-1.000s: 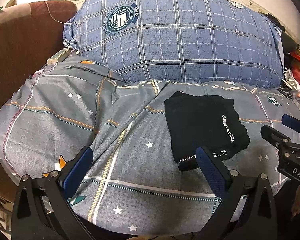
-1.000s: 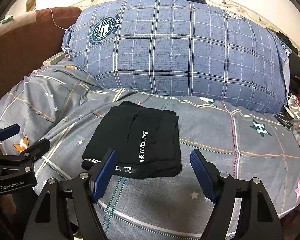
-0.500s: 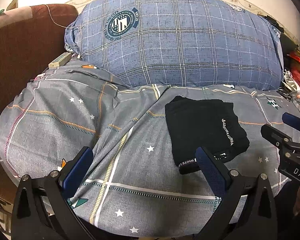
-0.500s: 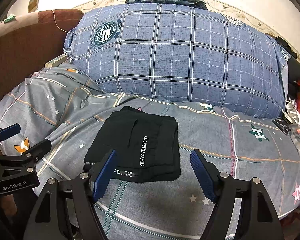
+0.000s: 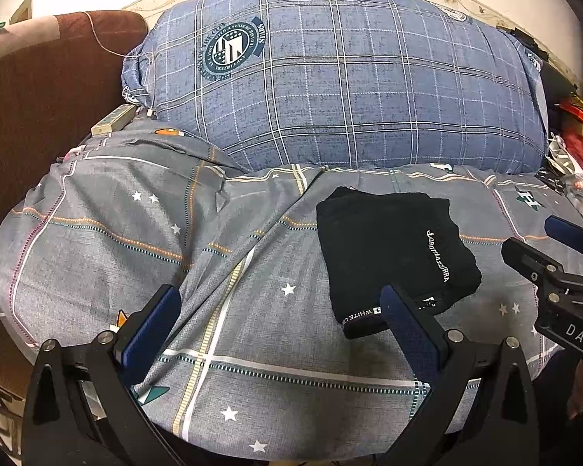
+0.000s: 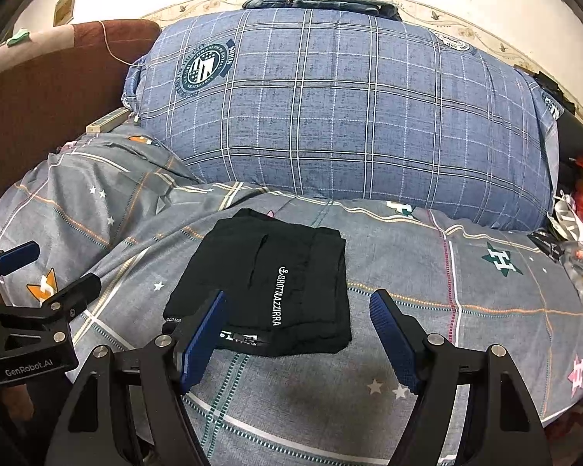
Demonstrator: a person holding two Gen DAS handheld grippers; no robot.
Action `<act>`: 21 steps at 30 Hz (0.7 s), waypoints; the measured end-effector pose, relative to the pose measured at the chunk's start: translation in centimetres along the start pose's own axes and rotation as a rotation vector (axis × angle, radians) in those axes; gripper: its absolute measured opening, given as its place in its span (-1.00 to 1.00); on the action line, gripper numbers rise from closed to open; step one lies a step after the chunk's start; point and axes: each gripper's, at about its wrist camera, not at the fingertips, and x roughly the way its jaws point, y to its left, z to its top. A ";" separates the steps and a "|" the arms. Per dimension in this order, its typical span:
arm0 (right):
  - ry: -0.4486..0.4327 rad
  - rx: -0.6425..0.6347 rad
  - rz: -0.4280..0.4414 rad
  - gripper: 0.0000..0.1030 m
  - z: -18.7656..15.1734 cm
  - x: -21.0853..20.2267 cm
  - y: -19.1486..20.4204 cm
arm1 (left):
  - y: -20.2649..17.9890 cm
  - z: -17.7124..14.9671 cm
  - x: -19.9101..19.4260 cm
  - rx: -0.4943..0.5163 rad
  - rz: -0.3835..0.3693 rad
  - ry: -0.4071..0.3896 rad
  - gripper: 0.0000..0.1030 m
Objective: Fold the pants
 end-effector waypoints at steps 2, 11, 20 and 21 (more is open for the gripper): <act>0.003 0.004 0.000 0.49 -0.1 0.1 -0.1 | -0.1 0.0 0.0 0.000 0.000 0.001 1.00; 0.000 0.011 0.019 0.49 -0.3 0.0 0.0 | 0.3 0.1 -0.6 -0.029 -0.005 -0.017 1.00; -0.025 0.025 0.039 0.49 -0.3 -0.4 0.1 | 0.5 -0.1 -0.3 -0.024 0.006 -0.017 1.00; -0.031 0.029 0.041 0.50 -0.3 -0.5 0.1 | 0.6 -0.2 -0.3 -0.026 0.007 -0.017 1.00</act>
